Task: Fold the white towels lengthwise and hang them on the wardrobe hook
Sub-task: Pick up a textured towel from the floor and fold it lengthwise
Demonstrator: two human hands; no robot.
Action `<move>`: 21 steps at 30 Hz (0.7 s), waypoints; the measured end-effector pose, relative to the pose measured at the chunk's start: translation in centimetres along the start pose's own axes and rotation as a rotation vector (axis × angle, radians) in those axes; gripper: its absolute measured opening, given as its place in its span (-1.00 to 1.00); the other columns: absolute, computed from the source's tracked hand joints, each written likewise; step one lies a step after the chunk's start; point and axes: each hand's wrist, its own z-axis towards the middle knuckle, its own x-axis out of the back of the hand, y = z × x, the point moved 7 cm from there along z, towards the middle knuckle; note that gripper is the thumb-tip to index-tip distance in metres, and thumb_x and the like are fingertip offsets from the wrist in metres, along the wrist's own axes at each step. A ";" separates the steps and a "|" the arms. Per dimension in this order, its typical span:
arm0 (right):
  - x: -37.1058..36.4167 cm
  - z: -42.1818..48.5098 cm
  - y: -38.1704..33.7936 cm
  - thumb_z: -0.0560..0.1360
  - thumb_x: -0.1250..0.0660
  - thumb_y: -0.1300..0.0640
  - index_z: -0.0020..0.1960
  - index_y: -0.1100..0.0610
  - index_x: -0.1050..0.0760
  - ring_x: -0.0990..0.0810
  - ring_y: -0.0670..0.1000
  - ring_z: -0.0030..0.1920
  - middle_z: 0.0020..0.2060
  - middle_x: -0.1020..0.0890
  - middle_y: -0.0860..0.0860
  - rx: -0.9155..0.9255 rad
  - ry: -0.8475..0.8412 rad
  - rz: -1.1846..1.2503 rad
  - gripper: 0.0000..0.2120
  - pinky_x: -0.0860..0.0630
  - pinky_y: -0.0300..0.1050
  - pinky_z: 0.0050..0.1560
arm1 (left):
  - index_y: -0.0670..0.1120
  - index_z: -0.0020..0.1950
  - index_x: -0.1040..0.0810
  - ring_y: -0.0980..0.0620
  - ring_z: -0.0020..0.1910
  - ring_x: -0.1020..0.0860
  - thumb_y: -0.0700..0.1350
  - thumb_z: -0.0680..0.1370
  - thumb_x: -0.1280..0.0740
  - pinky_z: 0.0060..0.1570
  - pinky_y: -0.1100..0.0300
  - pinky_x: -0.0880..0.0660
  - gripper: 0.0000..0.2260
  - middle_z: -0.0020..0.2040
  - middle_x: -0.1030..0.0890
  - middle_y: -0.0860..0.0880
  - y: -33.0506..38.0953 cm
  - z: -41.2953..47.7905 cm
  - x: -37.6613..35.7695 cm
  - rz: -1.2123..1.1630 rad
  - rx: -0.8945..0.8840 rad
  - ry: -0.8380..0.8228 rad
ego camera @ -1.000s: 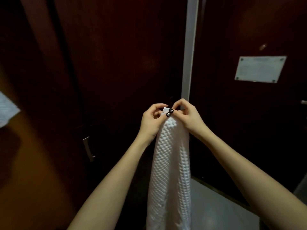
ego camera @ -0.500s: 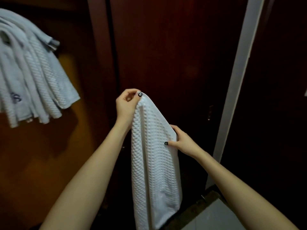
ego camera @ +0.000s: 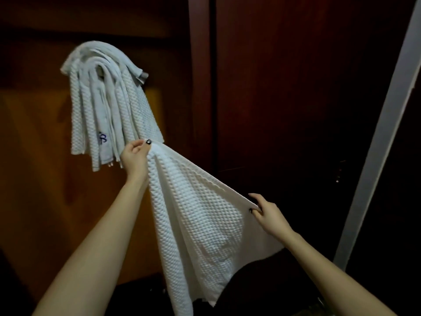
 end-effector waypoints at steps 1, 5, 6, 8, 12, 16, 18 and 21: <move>0.2 0.4 -1.2 0.59 -0.25 0.08 0.47 -0.06 -0.28 -0.57 -0.17 -0.25 -0.14 -0.64 -0.08 0.034 0.018 -0.064 -0.54 -0.43 -0.25 -0.32 | -0.04 -0.15 -0.51 0.09 -0.22 -0.56 -0.23 0.51 -0.38 -0.09 0.16 -0.51 -0.88 -0.20 -0.59 -0.02 0.1 0.8 1.4 -0.003 -0.002 0.033; 0.1 1.4 -6.7 0.58 -0.27 0.15 0.39 -0.10 -0.44 -0.62 -0.13 -0.32 -0.13 -0.71 -0.08 0.146 0.107 0.043 -0.60 -0.55 -0.18 -0.26 | -0.06 -0.13 -0.48 0.14 -0.25 -0.52 -0.26 0.52 -0.36 -0.15 0.28 -0.47 -0.87 -0.24 -0.55 0.01 -0.2 1.7 4.1 0.080 -0.040 0.046; -0.5 1.7 -8.3 0.57 -0.26 0.20 0.35 -0.10 -0.49 -0.63 -0.07 -0.33 -0.19 -0.71 -0.05 0.154 0.115 0.171 -0.61 -0.55 -0.15 -0.26 | -0.10 -0.09 -0.47 0.12 -0.24 -0.51 -0.27 0.53 -0.35 -0.15 0.29 -0.45 -0.90 -0.24 -0.53 0.00 -0.6 1.6 4.3 0.109 -0.039 0.025; -2.1 2.4 -11.3 0.57 -0.21 0.27 0.26 -0.08 -0.57 -0.55 0.00 -0.48 -0.35 -0.68 -0.09 0.137 0.128 0.368 -0.61 -0.46 -0.09 -0.45 | -0.17 -0.03 -0.46 0.05 -0.20 -0.51 -0.26 0.53 -0.34 -0.14 0.27 -0.45 -0.92 -0.23 -0.53 -0.02 -1.0 1.6 4.8 0.131 -0.040 -0.010; -4.2 3.3 -16.5 0.58 -0.17 0.31 0.11 0.12 -0.63 -0.22 -0.16 -0.58 -0.57 -0.46 -0.16 0.108 0.162 0.654 -0.71 -0.18 -0.29 -0.53 | -0.16 -0.07 -0.45 0.14 -0.33 -0.47 -0.29 0.53 -0.33 -0.19 0.25 -0.45 -0.92 -0.35 -0.45 0.00 -0.4 1.8 6.0 0.229 -0.048 -0.151; -4.0 3.4 -22.3 0.56 -0.22 0.35 -0.05 0.10 -0.63 -0.32 -0.16 -0.46 -0.48 -0.52 -0.19 0.194 0.146 0.816 -0.75 -0.25 -0.32 -0.43 | -0.09 -0.17 -0.46 0.26 -0.47 -0.39 -0.29 0.54 -0.34 -0.32 0.41 -0.40 -0.85 -0.44 -0.35 0.05 0.5 0.8 7.5 0.248 -0.064 -0.290; -4.5 3.2 -25.4 0.56 -0.26 0.31 -0.06 0.07 -0.64 -0.44 -0.08 -0.32 -0.34 -0.61 -0.15 0.255 0.121 0.832 -0.77 -0.34 -0.28 -0.32 | -0.07 -0.13 -0.48 0.21 -0.42 -0.41 -0.26 0.53 -0.35 -0.33 0.38 -0.39 -0.88 -0.42 -0.41 0.02 1.0 0.1 8.7 0.220 -0.099 -0.294; -5.9 3.1 -28.7 0.57 -0.30 0.22 -0.03 0.07 -0.65 -0.49 -0.01 -0.28 -0.29 -0.62 0.02 0.258 0.069 0.864 -0.84 -0.40 -0.18 -0.29 | 0.02 -0.03 -0.52 -0.01 -0.32 -0.45 -0.29 0.53 -0.35 -0.27 0.18 -0.37 -0.80 -0.31 -0.51 -0.16 1.8 -1.0 9.2 0.148 -0.124 -0.360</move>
